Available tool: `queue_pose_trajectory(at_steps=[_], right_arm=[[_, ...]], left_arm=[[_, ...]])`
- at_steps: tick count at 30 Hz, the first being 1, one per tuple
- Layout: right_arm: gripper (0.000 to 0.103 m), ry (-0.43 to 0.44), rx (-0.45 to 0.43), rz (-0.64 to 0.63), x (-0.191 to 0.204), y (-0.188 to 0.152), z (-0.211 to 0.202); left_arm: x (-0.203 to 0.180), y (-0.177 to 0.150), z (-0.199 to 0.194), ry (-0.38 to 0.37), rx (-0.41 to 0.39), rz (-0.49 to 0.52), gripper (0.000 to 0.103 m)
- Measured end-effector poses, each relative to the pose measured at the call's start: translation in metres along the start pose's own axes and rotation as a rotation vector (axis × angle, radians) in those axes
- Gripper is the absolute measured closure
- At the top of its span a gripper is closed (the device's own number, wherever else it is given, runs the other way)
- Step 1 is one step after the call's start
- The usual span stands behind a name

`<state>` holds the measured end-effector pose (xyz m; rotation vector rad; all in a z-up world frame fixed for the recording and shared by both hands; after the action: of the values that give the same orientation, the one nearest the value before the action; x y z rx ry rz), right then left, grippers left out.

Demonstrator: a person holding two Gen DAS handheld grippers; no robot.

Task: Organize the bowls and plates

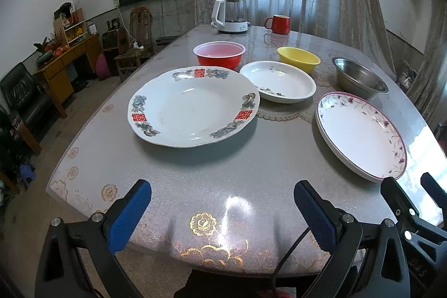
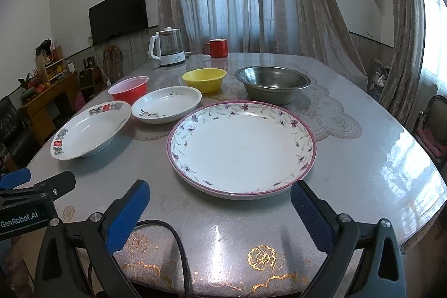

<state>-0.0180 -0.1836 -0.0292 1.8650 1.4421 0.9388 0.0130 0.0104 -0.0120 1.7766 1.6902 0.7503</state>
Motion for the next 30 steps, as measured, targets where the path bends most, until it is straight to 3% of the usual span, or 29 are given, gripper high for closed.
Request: queue_pose_trajectory(at_steps=[30], right_arm=[[0.0,-0.011,0.024,-0.008,0.0033,-0.0015,0.0044]], left_arm=[[0.0011,-0.0017,0.0052,-0.005,0.009,0.007,0.0]])
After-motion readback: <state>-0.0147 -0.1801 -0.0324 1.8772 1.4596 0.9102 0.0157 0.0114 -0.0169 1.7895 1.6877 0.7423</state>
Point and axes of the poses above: each gripper's, at about its wrist camera, not at the fingertips, and z roughly the way its jaws point, x to its left, y to its top, the point moved 2 cm from there along z, roughly the way its jaws point, and after that the axes turned 3 degrees about -x, right-handed, at the moved point
